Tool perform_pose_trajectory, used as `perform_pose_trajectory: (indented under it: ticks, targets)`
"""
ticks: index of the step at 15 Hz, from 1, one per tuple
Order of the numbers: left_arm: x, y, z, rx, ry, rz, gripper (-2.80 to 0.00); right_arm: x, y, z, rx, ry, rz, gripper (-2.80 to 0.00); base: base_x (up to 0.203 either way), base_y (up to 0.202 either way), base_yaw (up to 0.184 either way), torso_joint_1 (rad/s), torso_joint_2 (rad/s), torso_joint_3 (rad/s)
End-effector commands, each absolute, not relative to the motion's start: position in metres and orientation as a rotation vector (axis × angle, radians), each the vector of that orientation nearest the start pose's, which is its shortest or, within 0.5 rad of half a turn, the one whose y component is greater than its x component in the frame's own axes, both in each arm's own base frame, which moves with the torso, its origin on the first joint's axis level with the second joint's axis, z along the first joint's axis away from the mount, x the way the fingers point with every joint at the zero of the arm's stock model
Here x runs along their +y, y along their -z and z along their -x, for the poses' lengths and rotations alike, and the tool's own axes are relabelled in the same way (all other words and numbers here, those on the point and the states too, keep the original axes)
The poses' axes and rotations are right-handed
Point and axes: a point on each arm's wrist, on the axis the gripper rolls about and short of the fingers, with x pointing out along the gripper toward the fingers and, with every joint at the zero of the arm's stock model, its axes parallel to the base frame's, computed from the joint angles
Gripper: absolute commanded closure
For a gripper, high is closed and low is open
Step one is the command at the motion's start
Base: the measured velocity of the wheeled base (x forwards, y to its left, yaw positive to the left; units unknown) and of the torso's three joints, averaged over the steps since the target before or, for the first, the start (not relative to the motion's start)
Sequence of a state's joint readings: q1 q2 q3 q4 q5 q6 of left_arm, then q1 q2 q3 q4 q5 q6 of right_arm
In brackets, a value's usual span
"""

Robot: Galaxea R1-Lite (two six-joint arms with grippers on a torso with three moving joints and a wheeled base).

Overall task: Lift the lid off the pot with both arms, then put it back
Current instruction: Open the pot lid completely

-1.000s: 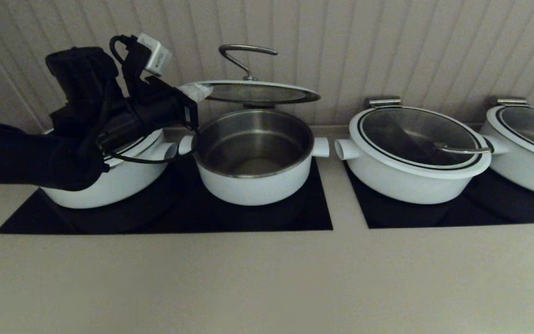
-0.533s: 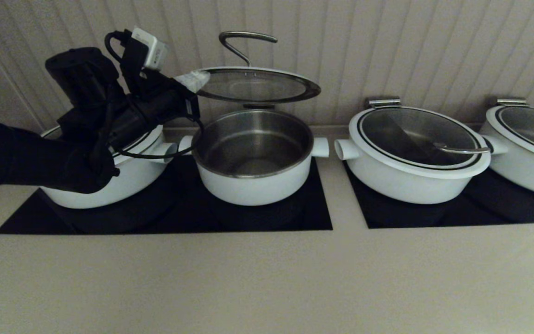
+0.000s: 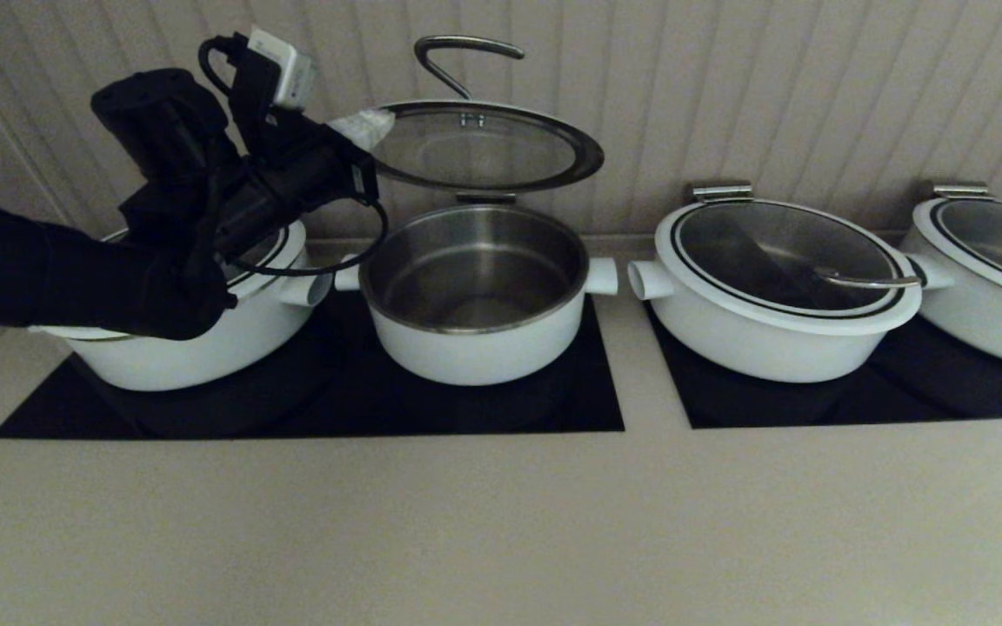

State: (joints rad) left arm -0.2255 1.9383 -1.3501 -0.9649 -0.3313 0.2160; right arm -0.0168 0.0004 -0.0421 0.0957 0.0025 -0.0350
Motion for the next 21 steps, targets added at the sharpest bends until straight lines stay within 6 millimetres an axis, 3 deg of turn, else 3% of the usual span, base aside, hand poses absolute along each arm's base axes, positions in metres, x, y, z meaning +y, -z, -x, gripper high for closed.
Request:
perform_pose_trajectory:
  ticks: [1,6,12,18,21]
  targets:
    - [-0.095,-0.284,-0.383,-0.457,0.505,-0.232,0.0,0.001,-0.077,0.026,0.057,0.013,0.035,0.0,0.0,0.0,0.0,0.0,0.0,0.0]
    - [-0.098,-0.292,-0.393,-0.502,0.498,-0.234,0.0,0.001,-0.077,0.026,0.055,0.013,0.035,0.0,0.0,0.0,0.0,0.0,0.0,0.0]
    - [-0.1,-0.286,-0.401,-0.563,0.484,-0.259,0.0,0.001,-0.077,0.026,0.057,0.013,0.035,0.0,0.0,0.0,0.0,0.0,0.0,0.0]
    - [-0.101,-0.307,-0.409,-0.662,0.449,-0.275,0.0,0.001,-0.077,0.026,0.057,0.013,0.035,0.0,0.0,0.0,0.0,0.0,0.0,0.0]
    - [-0.102,-0.306,-0.412,-0.669,0.439,-0.299,0.0,0.0,-0.077,0.026,0.057,0.013,0.035,0.0,0.0,0.0,0.0,0.0,0.0,0.0]
